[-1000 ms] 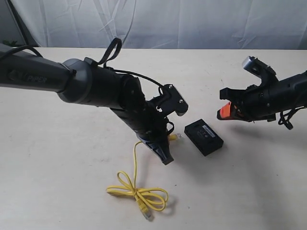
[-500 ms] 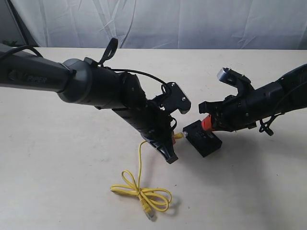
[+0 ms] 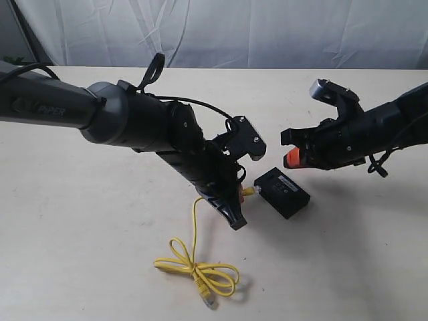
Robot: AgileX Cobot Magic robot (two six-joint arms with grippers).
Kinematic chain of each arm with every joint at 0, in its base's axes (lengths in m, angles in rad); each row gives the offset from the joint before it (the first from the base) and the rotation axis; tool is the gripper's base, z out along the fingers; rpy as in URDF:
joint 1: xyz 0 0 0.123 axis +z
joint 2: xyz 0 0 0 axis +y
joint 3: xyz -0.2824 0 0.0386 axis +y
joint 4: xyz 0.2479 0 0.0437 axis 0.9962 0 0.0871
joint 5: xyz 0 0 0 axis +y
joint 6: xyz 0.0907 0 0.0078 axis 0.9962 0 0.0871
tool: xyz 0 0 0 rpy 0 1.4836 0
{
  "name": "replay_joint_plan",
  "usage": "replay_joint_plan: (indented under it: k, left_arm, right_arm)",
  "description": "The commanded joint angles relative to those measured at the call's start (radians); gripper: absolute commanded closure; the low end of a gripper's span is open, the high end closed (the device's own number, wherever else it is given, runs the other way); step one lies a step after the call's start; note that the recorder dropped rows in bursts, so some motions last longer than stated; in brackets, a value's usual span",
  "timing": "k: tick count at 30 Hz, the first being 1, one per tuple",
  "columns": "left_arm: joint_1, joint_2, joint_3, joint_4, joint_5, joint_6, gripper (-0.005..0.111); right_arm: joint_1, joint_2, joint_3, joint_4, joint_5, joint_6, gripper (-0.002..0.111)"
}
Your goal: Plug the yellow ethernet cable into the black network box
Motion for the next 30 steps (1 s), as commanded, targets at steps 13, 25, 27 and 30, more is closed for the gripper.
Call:
replay_joint_plan:
  k: [13,25,27,30]
  left_arm:
    - [-0.003,0.021,0.000,-0.003,-0.045,0.003,0.107]
    - [-0.003,0.026,0.000,0.024,-0.070,0.018,0.107]
    - [-0.003,0.026,0.000,0.024,-0.070,0.064,0.107]
    - [-0.003,0.026,0.000,0.016,-0.074,0.105,0.107]
  right_arm:
    - [0.000,0.033,-0.001,-0.153,-0.022,0.140,0.108]
    - [0.000,0.033,-0.001,-0.165,-0.025,0.141,0.108]
    - [0.000,0.033,-0.001,-0.165,-0.025,0.141,0.108]
    - [0.000,0.033,-0.001,-0.165,-0.025,0.141,0.108]
